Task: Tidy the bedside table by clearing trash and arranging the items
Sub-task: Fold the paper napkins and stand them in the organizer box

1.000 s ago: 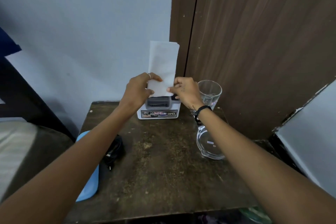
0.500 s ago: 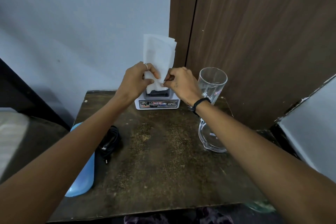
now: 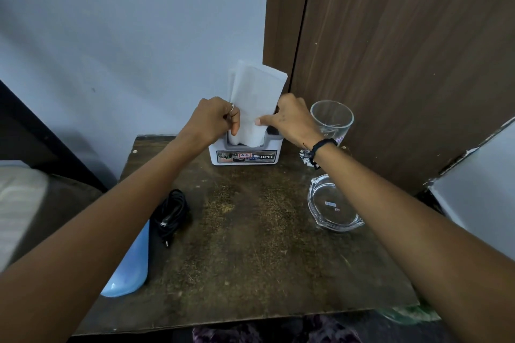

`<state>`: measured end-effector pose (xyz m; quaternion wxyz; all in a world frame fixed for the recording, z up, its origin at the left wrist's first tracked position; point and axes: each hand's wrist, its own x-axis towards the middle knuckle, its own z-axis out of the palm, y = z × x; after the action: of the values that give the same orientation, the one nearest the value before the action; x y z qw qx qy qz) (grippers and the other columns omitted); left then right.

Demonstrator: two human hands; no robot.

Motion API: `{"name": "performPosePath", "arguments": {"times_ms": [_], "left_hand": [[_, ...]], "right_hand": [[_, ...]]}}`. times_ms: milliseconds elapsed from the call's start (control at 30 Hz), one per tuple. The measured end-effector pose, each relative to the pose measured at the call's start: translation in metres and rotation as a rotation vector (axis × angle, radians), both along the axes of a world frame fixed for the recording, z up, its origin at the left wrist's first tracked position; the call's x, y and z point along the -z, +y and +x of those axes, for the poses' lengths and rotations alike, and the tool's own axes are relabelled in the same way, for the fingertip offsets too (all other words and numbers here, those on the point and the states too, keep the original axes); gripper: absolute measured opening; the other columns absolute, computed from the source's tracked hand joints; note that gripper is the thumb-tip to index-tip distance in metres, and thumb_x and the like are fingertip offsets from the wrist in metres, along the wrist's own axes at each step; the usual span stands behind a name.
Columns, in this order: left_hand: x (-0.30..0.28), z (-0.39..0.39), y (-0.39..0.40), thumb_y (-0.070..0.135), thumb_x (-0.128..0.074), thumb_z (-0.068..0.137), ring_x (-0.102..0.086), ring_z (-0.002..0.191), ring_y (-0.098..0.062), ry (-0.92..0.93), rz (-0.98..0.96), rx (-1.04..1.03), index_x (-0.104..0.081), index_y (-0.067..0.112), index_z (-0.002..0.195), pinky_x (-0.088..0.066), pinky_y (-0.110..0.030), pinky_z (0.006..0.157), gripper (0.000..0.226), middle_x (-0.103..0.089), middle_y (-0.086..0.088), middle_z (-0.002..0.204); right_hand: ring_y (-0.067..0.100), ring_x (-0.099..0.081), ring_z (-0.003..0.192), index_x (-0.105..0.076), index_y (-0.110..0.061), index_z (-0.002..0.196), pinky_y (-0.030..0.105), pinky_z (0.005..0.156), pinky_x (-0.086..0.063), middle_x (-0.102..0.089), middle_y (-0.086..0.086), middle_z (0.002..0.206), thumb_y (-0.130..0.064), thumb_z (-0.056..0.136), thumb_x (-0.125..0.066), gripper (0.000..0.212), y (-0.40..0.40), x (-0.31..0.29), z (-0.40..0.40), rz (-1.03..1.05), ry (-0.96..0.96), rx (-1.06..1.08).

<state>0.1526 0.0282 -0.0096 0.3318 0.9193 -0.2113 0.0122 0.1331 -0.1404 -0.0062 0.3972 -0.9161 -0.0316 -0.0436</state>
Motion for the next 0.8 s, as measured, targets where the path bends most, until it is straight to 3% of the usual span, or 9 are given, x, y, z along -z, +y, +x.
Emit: {"name": "performPosePath", "arguments": {"times_ms": [33,100,200,300,400,500,633,700,800], "left_hand": [[-0.0012,0.0008,0.0007,-0.017,-0.043,0.067,-0.056,0.068,-0.024,-0.002,0.025,0.008,-0.049,0.023,0.044,-0.04,-0.022,0.064,0.047,-0.065,-0.018,0.069],[-0.0022,0.0033,0.0027,-0.016,-0.044,0.069,-0.056,0.071,-0.024,0.003,0.053,0.02,-0.049,0.025,0.045,-0.041,-0.022,0.066,0.048,-0.065,-0.014,0.07],[-0.002,0.0061,0.0062,-0.011,-0.051,0.077,-0.048,0.068,-0.014,0.034,0.099,0.067,-0.056,0.021,0.055,-0.033,-0.002,0.056,0.038,-0.058,0.0,0.071],[-0.0028,0.007,0.0051,-0.002,-0.059,0.081,-0.044,0.074,-0.018,0.016,0.221,0.204,-0.056,0.018,0.076,-0.036,-0.017,0.062,0.021,-0.056,-0.001,0.083],[-0.0062,0.0085,0.0046,0.0,-0.06,0.081,-0.043,0.072,-0.023,0.023,0.273,0.256,-0.047,0.022,0.084,-0.039,-0.034,0.069,0.026,-0.052,-0.004,0.083],[-0.0101,0.0081,0.0039,0.002,-0.06,0.082,-0.044,0.072,-0.025,0.063,0.229,0.255,-0.044,0.024,0.089,-0.035,-0.031,0.063,0.028,-0.048,0.002,0.079],[-0.0098,0.0053,0.0061,0.003,-0.055,0.085,-0.045,0.072,-0.023,0.141,0.088,0.234,-0.043,0.026,0.092,-0.038,-0.028,0.061,0.026,-0.049,-0.006,0.085],[-0.0082,0.0036,0.0065,0.006,-0.053,0.087,-0.046,0.075,-0.026,0.17,0.087,0.225,-0.042,0.025,0.095,-0.04,-0.032,0.064,0.024,-0.052,-0.013,0.091],[-0.0048,0.0027,0.0017,0.011,-0.051,0.089,-0.05,0.083,-0.029,0.138,0.282,0.196,-0.04,0.022,0.103,-0.041,-0.043,0.084,0.022,-0.056,-0.019,0.104]], "right_hand": [[0.025,-0.063,0.1,-0.062,-0.002,0.113,0.045,0.086,-0.053,-0.066,0.013,0.116,-0.018,0.08,-0.072,0.038,0.0003,-0.0005,-0.0002,-0.014,0.007,-0.014],[0.027,-0.062,0.101,-0.062,-0.002,0.113,0.048,0.087,-0.051,-0.066,0.013,0.114,-0.018,0.082,-0.07,0.036,-0.0001,-0.0025,-0.0008,-0.03,0.0,-0.041],[0.025,-0.061,0.104,-0.062,-0.002,0.115,0.04,0.086,-0.052,-0.065,0.013,0.117,-0.017,0.084,-0.067,0.035,-0.0001,-0.0045,-0.0027,-0.017,-0.017,-0.08],[0.019,-0.06,0.102,-0.059,-0.007,0.118,0.022,0.078,-0.049,-0.065,0.01,0.117,-0.018,0.08,-0.071,0.041,0.0011,-0.0023,-0.0041,-0.046,0.02,-0.149],[0.028,-0.053,0.111,-0.052,-0.008,0.123,0.042,0.094,-0.046,-0.06,0.012,0.118,-0.019,0.078,-0.072,0.051,0.0024,0.0036,-0.0013,-0.192,0.07,-0.193],[0.03,-0.049,0.114,-0.042,-0.009,0.131,0.048,0.097,-0.041,-0.054,0.012,0.122,-0.016,0.081,-0.067,0.057,0.0026,0.0043,0.0025,-0.252,0.04,-0.188],[0.032,-0.049,0.108,-0.036,-0.008,0.131,0.049,0.095,-0.041,-0.055,0.017,0.114,-0.013,0.083,-0.059,0.053,0.0018,0.0022,0.0036,-0.265,0.052,-0.19],[0.031,-0.048,0.104,-0.041,-0.004,0.123,0.046,0.091,-0.042,-0.056,0.019,0.109,-0.014,0.085,-0.057,0.042,0.0004,0.0014,0.0024,-0.317,0.056,-0.218],[0.03,-0.046,0.1,-0.047,-0.001,0.111,0.038,0.08,-0.04,-0.054,0.016,0.102,-0.02,0.088,-0.059,0.032,-0.001,-0.0002,-0.0004,-0.431,0.031,-0.246]]}}
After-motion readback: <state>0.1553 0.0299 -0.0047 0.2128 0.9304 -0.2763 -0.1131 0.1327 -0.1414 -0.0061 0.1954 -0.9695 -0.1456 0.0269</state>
